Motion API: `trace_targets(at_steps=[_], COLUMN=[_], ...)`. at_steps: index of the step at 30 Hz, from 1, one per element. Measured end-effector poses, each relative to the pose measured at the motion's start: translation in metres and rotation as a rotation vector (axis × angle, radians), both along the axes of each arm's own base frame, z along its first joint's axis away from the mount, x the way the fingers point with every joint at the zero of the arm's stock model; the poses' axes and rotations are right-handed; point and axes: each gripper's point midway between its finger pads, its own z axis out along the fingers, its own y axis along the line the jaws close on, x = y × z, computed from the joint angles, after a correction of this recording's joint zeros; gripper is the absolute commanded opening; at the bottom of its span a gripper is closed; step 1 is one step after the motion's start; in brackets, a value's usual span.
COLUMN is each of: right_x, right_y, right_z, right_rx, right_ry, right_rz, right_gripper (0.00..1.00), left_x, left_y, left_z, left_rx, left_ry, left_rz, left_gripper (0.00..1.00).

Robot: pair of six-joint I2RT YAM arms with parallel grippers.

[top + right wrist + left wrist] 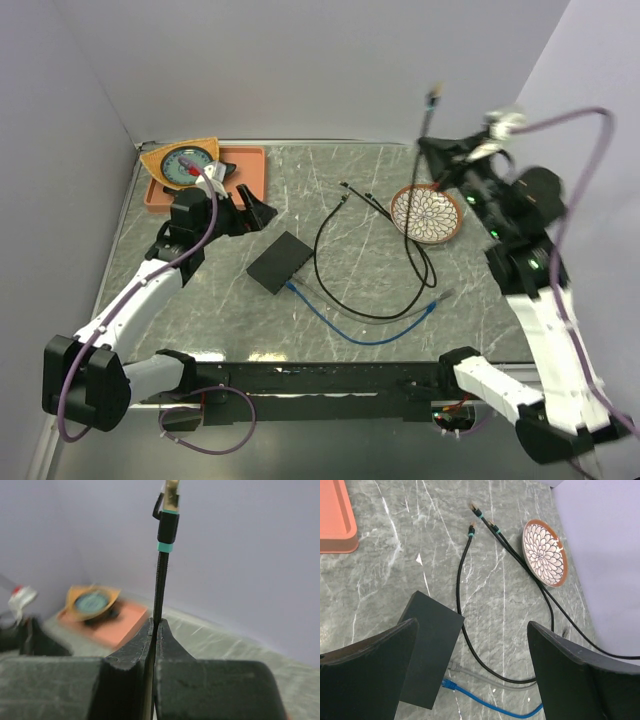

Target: Insert the plug into the switch port

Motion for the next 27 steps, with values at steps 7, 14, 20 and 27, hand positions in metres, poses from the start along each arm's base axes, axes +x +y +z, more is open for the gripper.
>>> trace_targets(at_steps=[7, 14, 20, 27], right_x=[0.047, -0.005, -0.023, -0.031], right_y=[0.11, 0.198, 0.212, 0.219], right_z=[-0.173, -0.342, -0.369, -0.368], right_rx=[-0.159, -0.437, -0.464, -0.459], right_ry=[0.44, 0.818, 0.888, 0.884], right_rz=[0.387, 0.643, 0.725, 0.767], right_gripper=[0.0, 0.0, 0.0, 0.0], left_x=[0.005, 0.007, -0.002, -0.009], left_y=[0.002, 0.024, 0.045, 0.028], left_z=[-0.021, -0.047, -0.08, -0.079], left_rx=[0.019, -0.012, -0.097, -0.207], left_ry=[0.059, 0.127, 0.21, 0.207], left_rz=[0.008, 0.065, 0.091, -0.024], left_gripper=[0.96, 0.96, 0.96, 0.98])
